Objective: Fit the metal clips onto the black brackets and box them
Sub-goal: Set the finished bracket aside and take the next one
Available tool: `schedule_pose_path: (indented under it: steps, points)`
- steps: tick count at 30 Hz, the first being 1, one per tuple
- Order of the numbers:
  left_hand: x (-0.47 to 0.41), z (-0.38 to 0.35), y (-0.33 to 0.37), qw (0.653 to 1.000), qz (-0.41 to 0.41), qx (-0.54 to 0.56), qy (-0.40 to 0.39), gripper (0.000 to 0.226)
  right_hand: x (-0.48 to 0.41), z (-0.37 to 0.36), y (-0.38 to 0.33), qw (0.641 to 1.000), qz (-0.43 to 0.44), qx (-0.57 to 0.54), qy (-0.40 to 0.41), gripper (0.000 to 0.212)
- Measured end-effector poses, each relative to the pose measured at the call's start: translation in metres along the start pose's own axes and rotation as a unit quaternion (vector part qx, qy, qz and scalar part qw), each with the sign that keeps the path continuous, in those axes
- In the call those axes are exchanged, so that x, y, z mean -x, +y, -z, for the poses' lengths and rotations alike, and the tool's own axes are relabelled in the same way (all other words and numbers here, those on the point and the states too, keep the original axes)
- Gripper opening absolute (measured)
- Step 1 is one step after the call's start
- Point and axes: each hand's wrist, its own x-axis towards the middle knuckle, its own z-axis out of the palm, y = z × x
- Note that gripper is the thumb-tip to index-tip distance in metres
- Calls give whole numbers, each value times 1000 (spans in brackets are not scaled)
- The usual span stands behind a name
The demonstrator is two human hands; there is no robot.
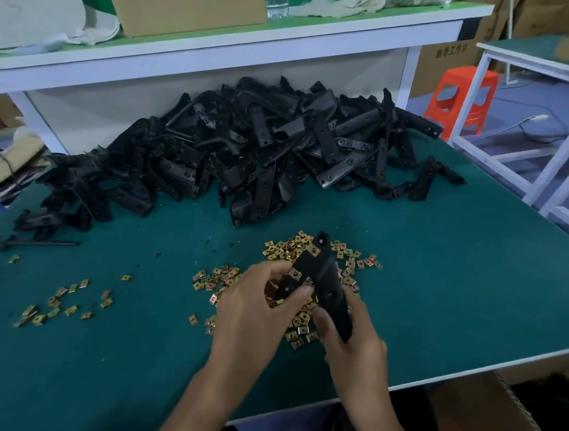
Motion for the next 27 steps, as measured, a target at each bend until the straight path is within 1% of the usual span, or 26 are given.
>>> schedule_pose_path:
  steps: [4,9,10,13,14,17,21,24,26,27]
  points:
    - [-5,1,6,1000,-22,-4,11,28,1,3,2,999,0,7,-31,52]
    - [-12,-1,9,998,-58,-28,8,26,-1,3,5,999,-2,17,-38,58]
    - [-13,-2,9,997,-64,-29,8,26,-1,3,5,999,2,20,-37,55]
    - [-15,-2,9,997,-77,-27,2,26,-1,2,7,999,13,28,-34,30]
    - [-16,-2,10,996,-80,-27,-1,26,-1,2,7,999,11,26,-34,27]
    - [-18,-1,8,997,-79,-20,-17,26,0,1,7,999,14,21,-38,27]
    - [-18,1,6,997,-71,-18,-34,27,0,1,6,999,18,14,-45,20]
    - [-18,0,7,997,-69,-10,-39,27,3,5,-3,998,9,-22,-52,12]
    - [-20,-1,10,995,-77,-10,-54,28,4,10,-8,995,-13,-88,-53,13]
    - [-22,-1,12,994,-85,-11,-65,30,4,13,-9,991,-21,-124,-55,9]
